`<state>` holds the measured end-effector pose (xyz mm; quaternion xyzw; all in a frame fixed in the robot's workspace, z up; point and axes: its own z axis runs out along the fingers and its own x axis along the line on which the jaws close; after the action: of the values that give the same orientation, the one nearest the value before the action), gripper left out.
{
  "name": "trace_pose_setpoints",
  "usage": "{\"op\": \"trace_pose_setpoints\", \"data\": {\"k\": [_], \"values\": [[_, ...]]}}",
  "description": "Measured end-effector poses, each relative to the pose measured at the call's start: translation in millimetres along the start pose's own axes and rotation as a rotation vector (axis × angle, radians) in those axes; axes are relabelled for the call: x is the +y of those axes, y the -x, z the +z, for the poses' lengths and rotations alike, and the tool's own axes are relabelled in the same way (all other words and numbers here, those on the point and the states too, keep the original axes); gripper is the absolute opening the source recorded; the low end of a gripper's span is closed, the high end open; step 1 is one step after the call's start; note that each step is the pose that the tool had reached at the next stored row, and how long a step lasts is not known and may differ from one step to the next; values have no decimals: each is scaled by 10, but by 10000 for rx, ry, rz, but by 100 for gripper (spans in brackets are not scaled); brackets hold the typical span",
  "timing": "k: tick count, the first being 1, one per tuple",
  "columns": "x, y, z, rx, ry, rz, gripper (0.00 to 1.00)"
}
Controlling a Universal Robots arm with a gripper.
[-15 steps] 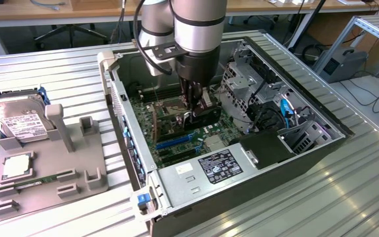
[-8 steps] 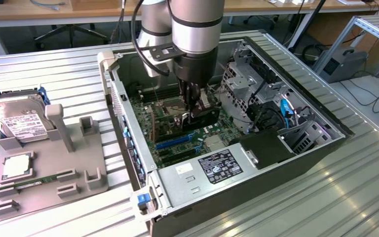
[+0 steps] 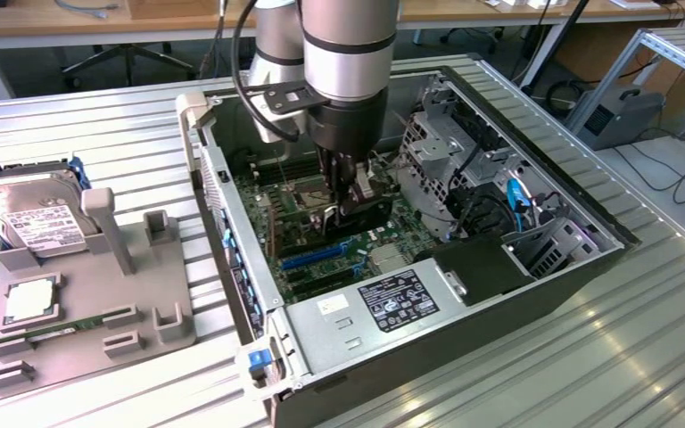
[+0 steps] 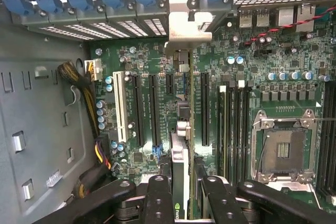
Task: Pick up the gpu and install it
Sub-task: 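Insert the gpu into the slot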
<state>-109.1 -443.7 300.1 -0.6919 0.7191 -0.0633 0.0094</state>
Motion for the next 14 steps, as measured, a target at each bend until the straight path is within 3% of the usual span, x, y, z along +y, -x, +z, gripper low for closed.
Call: {"op": "trace_pose_setpoints", "data": {"k": [14], "values": [[90,5,106,0,1,0,27]]}}
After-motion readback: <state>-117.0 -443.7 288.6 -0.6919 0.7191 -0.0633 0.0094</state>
